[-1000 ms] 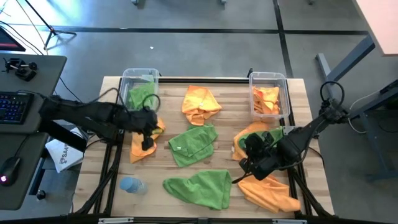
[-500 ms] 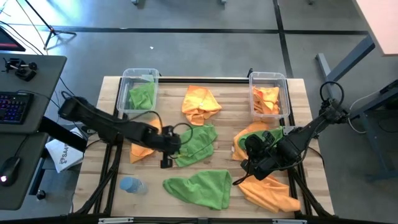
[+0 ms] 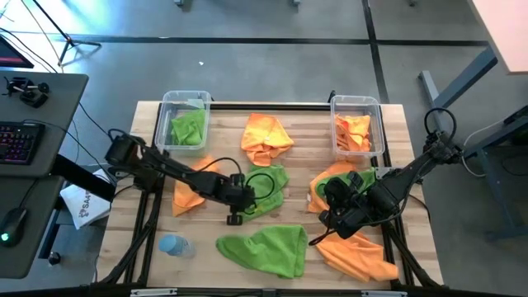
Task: Sort microfiber towel by color & place in baskets
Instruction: Put the green microfiber towel into the left transparent bin
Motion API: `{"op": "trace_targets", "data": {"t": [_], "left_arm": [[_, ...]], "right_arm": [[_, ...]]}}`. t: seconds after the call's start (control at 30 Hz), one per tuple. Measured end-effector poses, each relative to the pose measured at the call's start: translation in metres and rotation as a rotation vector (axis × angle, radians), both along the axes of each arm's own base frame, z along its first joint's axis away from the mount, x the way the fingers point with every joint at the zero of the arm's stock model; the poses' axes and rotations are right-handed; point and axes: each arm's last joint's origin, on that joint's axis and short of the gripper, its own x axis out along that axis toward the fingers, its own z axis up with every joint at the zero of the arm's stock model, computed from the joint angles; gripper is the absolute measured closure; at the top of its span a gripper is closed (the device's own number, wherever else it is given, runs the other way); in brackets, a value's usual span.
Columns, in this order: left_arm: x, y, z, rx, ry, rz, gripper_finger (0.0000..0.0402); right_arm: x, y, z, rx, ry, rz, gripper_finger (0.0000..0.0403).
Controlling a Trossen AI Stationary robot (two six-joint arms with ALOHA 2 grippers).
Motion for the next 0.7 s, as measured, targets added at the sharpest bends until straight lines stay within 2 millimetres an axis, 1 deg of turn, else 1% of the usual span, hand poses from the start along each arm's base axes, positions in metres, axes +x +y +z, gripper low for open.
{"op": "trace_targets", "data": {"t": [0.1,0.2,0.43,0.53,0.6,0.67,0.7], "left_arm": [[0.003,0.005,-0.01,0.009,0.028,0.03,0.0295],[0.005,0.01,-0.019,0.013,0.055,0.057,0.0283],[0.008,0.011,-0.028,0.025,0.074,0.068,0.0281],[0.008,0.011,-0.028,0.024,0.07,0.068,0.0301],[0.008,0.011,-0.026,0.022,0.06,0.069,0.0333],[0.008,0.012,-0.025,0.023,0.053,0.072,0.0376],[0.009,0.013,-0.024,0.016,0.051,0.073,0.0388]], "right_arm": [[0.0,0.0,0.0,-0.016,0.007,0.017,0.0403],[0.0,0.0,0.0,-0.02,0.01,0.025,0.0403],[0.0,0.0,0.0,-0.006,0.002,0.006,0.0403],[0.0,0.0,0.0,-0.006,0.002,0.006,0.0403],[0.0,0.0,0.0,-0.007,0.003,0.008,0.0403],[0.0,0.0,0.0,-0.016,0.002,0.013,0.0403],[0.0,0.0,0.0,-0.024,-0.001,0.013,0.0403]]}}
